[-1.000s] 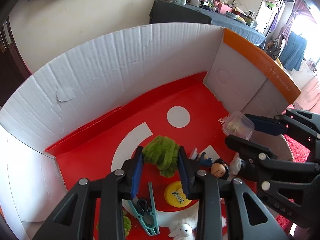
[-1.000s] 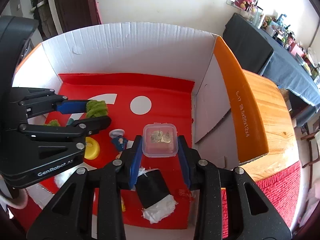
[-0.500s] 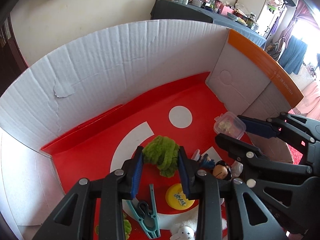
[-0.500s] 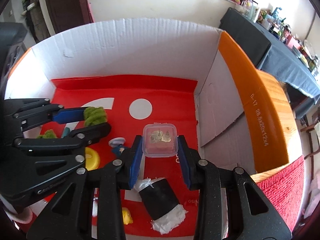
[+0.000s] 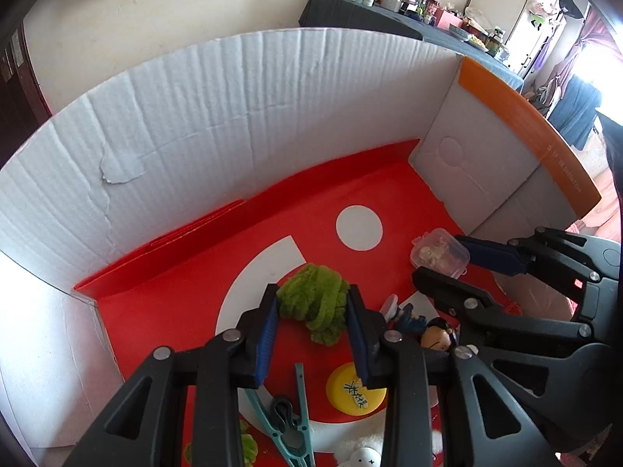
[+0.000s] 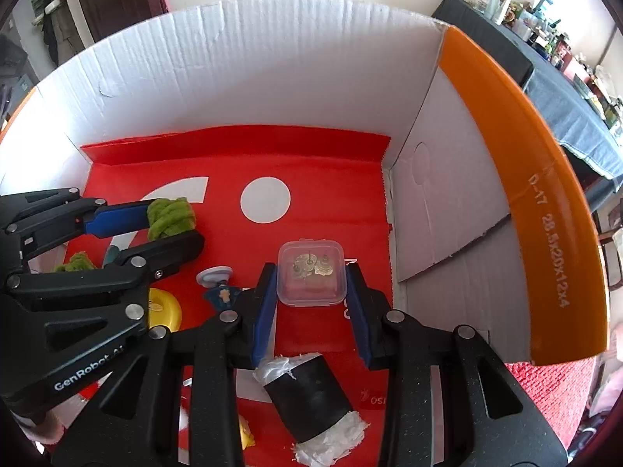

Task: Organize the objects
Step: 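Hold the yarn ball and container low inside the box with both tools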

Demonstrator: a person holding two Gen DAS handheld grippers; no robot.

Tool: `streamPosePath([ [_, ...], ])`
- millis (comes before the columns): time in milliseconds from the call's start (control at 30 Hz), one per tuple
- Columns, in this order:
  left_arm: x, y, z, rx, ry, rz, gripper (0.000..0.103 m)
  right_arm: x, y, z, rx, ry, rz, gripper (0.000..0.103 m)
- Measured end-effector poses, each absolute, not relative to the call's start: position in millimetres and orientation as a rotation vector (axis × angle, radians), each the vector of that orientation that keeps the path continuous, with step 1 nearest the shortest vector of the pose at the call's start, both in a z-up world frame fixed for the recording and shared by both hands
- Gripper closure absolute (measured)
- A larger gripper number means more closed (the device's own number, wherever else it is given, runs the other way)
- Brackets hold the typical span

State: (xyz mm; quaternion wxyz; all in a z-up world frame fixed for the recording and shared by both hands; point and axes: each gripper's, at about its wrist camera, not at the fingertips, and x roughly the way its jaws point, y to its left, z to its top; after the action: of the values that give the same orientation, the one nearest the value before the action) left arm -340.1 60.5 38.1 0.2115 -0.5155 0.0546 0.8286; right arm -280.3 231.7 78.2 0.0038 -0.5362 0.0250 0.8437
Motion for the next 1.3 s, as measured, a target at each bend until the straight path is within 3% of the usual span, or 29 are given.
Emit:
streamPosePath([
  [1300,-344,51,34,-1.434,0.131,2.312,0.066,-270,233,79,-1.694,0.079,2.648,0.069],
])
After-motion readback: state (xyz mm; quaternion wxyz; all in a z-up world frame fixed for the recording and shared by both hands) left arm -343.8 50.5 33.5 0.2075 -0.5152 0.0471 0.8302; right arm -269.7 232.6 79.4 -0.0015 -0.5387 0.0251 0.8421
